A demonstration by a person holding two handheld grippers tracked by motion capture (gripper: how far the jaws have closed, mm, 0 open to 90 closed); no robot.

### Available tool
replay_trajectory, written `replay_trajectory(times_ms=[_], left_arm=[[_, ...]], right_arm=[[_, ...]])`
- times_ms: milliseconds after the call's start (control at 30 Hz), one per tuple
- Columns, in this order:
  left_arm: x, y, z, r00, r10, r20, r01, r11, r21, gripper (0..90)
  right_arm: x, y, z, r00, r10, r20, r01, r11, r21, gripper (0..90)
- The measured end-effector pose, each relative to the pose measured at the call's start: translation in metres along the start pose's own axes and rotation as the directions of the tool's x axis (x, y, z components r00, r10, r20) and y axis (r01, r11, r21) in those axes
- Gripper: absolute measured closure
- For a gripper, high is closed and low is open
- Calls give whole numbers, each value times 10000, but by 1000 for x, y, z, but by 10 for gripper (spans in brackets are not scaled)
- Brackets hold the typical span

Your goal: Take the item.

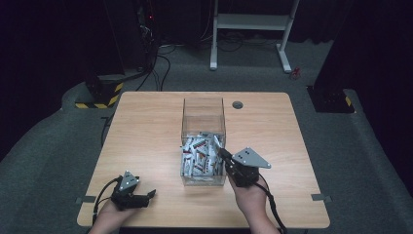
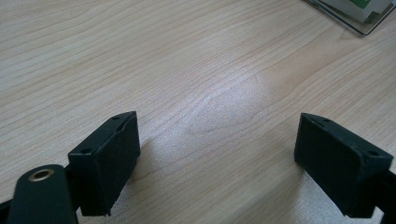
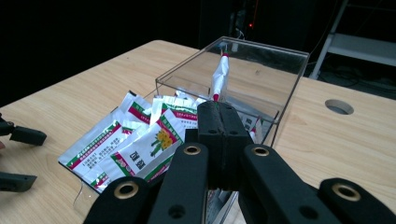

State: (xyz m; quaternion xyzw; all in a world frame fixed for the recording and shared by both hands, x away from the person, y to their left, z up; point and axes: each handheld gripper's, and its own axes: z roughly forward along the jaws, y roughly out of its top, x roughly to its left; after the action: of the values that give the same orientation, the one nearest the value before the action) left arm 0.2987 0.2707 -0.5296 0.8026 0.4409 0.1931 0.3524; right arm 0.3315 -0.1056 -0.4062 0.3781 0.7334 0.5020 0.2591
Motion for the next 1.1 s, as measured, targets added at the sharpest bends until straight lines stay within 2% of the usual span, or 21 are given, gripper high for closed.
replay_trajectory(times_ms=[533, 867, 1100], left_arm=[[0, 0, 0, 10000, 1, 2, -1, 10000, 0, 145], [0, 0, 0, 10000, 1, 5, -1, 10000, 2, 145], [0, 0, 0, 10000, 0, 6, 0, 10000, 1, 145]], right_arm=[[-9, 13, -16, 9993, 4, 372, 21, 9977, -681, 900], [-22, 14, -18, 9974, 90, 715, -47, 9982, -591, 900], [-42, 9, -16, 9909, 104, 1342, -58, 9994, -347, 900]])
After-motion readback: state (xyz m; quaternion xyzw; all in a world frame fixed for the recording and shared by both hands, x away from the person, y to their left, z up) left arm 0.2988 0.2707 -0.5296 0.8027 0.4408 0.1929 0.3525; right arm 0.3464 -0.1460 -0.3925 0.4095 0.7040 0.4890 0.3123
